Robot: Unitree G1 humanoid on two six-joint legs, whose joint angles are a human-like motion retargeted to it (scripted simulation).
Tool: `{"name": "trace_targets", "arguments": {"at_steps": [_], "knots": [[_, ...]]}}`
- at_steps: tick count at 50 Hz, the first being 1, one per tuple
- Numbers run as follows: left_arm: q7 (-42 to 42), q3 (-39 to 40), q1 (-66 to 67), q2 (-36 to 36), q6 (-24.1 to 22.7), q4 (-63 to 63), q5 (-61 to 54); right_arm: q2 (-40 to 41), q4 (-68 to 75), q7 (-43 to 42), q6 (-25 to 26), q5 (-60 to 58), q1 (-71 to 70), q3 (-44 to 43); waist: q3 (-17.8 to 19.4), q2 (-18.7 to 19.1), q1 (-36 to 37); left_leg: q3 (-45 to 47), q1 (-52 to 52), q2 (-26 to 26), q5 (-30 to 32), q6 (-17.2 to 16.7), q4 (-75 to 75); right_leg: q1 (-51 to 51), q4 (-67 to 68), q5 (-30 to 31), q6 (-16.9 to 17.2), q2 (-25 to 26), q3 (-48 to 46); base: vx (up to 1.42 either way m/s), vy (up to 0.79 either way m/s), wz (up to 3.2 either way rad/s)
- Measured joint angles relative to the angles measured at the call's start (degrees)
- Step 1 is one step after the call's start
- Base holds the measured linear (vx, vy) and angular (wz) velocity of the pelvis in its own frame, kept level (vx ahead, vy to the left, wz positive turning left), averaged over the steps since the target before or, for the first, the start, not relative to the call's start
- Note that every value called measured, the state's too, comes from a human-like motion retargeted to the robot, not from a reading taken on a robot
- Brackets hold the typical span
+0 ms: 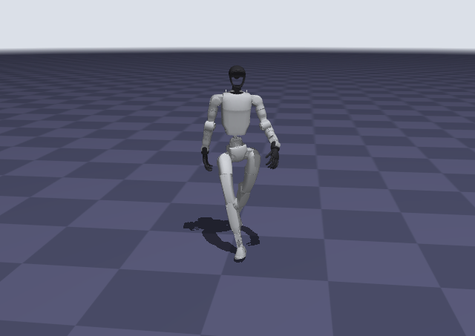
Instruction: Walk run
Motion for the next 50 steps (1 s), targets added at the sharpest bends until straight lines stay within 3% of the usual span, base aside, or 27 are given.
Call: {"name": "trace_targets", "arguments": {"at_steps": [3, 5, 8, 9, 12, 15, 19, 23, 28, 32, 35, 37, 40, 42, 45, 48, 50], "knots": [[1.0, -0.7, 7.6, -5.0, 0.2, 1.6, 3.8, 0.1, 0.0, -0.1, -1.4, 2.5, 0.2, -0.4, -0.1, -1.7, 3.6, 6.9, -2.6, 0.7, 19.5, 1.1, 13.5, 0.0, 10.6, -0.3, 0.5, -3.6, 9.8, 1.41, -0.28, 0.13], [5.4, -0.7, 11.7, -8.3, 1.3, 4.9, 5.5, -0.1, -0.9, 1.2, -2.4, 3.2, -1.5, 0.8, 1.2, -4.5, 7.9, 10.7, -7.1, -3.1, 23.3, 4.8, 25.6, 3.8, 11.6, -3.4, -0.2, -4.3, 13.6, 0.85, -0.11, -0.87], [14.3, 1.1, 16.4, -10.7, 2.2, 14.6, 7.2, 0.8, -5.0, 2.6, -2.3, 2.9, -4.4, 3.8, 2.0, -6.4, 9.7, 15.7, -16.9, -1.6, 11.8, 9.5, 39.6, 9.6, 11.0, -5.6, 0.5, -6.9, 10.8, 0.99, -0.29, -0.32], [16.9, 1.8, 17.8, -11.2, 2.8, 17.9, 7.2, 1.2, -6.9, 2.4, -2.8, 2.7, -5.3, 4.4, 2.4, -6.6, 10.7, 16.1, -20.7, -1.2, 9.7, 9.4, 41.7, 11.7, 9.8, -5.7, 1.0, -6.6, 10.1, 0.81, -0.19, -0.20], [20.6, 5.7, 22.0, -12.5, 4.9, 26.2, 7.2, 2.1, -12.8, 1.8, -5.0, 3.2, -8.4, 6.5, 3.9, -5.7, 14.5, 13.5, -30.3, -2.3, 4.7, 4.4, 39.9, 19.2, 4.1, -4.9, 1.9, -4.3, 5.6, 0.65, -0.13, -0.53], [20.9, 10.1, 26.2, -12.2, 7.0, 31.1, 6.9, 2.2, -18.7, 2.0, -5.9, 4.7, -12.3, 9.8, 5.5, -3.2, 17.9, 11.8, -36.3, -1.0, 1.1, 0.0, 29.6, 26.4, -2.3, -4.3, 1.7, 1.8, 4.5, 0.73, -0.16, -0.79], [20.7, 13.5, 31.8, -11.9, 8.8, 33.2, 4.5, 2.1, -26.1, 3.2, -5.8, 4.6, -17.7, 13.0, 7.7, 1.4, 20.8, 9.7, -39.8, 2.8, 1.2, -3.9, 10.6, 36.0, -8.9, -5.7, -0.4, 9.7, 2.9, 0.78, -0.10, -0.84], [20.3, 15.1, 34.5, -12.0, 9.9, 33.9, 3.2, 1.8, -31.4, 3.6, -6.3, 4.8, -22.0, 15.4, 8.6, 3.6, 23.2, 7.4, -42.5, 4.6, 1.8, -5.3, -2.8, 43.5, -11.3, -9.5, -1.0, 13.2, 4.9, 1.02, -0.03, -0.73], [17.3, 14.5, 32.0, -12.7, 10.3, 32.2, 3.0, 3.0, -34.3, 4.4, -6.0, 4.1, -24.5, 15.3, 9.0, 5.5, 23.9, 6.0, -43.4, 5.6, 0.0, -4.0, -4.3, 49.1, -8.5, -13.2, -0.6, 15.0, 8.6, 0.81, 0.04, -0.34], [14.4, 12.2, 29.6, -12.8, 10.1, 29.9, 3.4, 4.9, -32.1, 5.1, -6.5, 3.6, -21.2, 14.4, 7.2, 7.1, 25.7, 7.9, -42.1, 7.4, 4.3, -0.7, 2.5, 53.3, -3.9, -6.7, 3.0, 15.0, 10.2, 1.05, 0.13, -0.62], [13.0, 10.9, 26.8, -13.1, 10.1, 27.6, 3.2, 6.8, -28.7, 4.2, -6.9, 1.9, -16.4, 13.5, 5.1, 7.0, 24.6, 7.3, -41.3, 9.6, 0.4, 0.7, 8.1, 52.6, 3.6, 4.7, 4.2, 12.6, 8.0, 0.97, 0.10, -0.15], [12.3, 8.5, 23.9, -12.9, 9.1, 25.4, 2.0, 6.6, -26.1, 2.7, -7.6, 1.6, -14.2, 12.6, 5.8, 8.5, 24.2, 7.0, -37.6, 9.9, -0.7, 2.7, 6.8, 50.5, 11.2, 7.1, 6.0, 15.1, 11.3, 0.77, 0.10, 0.08], [10.7, 6.2, 19.5, -12.3, 7.8, 22.4, 0.6, 5.7, -21.2, -1.2, -8.1, -0.5, -12.1, 11.3, 5.8, 10.4, 24.2, 7.5, -33.1, 12.3, -1.8, 3.1, 4.6, 44.2, 22.9, 1.1, 1.5, 14.8, 9.6, 0.67, 0.06, -0.34], [9.5, 6.2, 16.9, -11.7, 6.8, 20.3, 0.3, 5.3, -18.4, -3.5, -7.9, -2.6, -11.2, 10.0, 6.3, 11.1, 23.2, 8.3, -30.4, 12.9, -1.6, 3.5, 2.4, 39.3, 27.2, -3.8, 0.4, 13.7, 7.5, 0.40, 0.01, -0.36], [8.0, 4.9, 13.2, -10.2, 5.2, 17.9, -0.7, 3.8, -14.6, -3.3, -7.0, -3.0, -9.7, 8.5, 6.5, 11.0, 22.0, 9.4, -27.6, 12.3, -1.4, 4.2, -1.0, 32.5, 26.2, -10.0, 0.9, 12.2, 5.7, 0.41, 0.04, -0.21], [7.0, 3.8, 11.0, -9.0, 4.5, 15.9, -1.3, 2.0, -11.7, -1.3, -4.8, -3.2, -7.7, 7.5, 6.1, 9.6, 21.1, 10.8, -25.0, 9.9, -1.5, 5.3, -4.0, 28.3, 16.0, -13.1, 2.2, 11.3, 5.9, 0.44, 0.05, -0.12], [6.7, 3.3, 10.3, -8.7, 4.1, 14.7, -1.2, 1.2, -10.2, -1.4, -3.8, -3.6, -6.1, 6.5, 6.1, 8.6, 20.2, 11.0, -23.1, 7.5, -1.9, 6.2, -5.4, 27.4, 7.2, -13.4, 4.9, 12.4, 9.8, 0.38, 0.05, 0.13]]}}
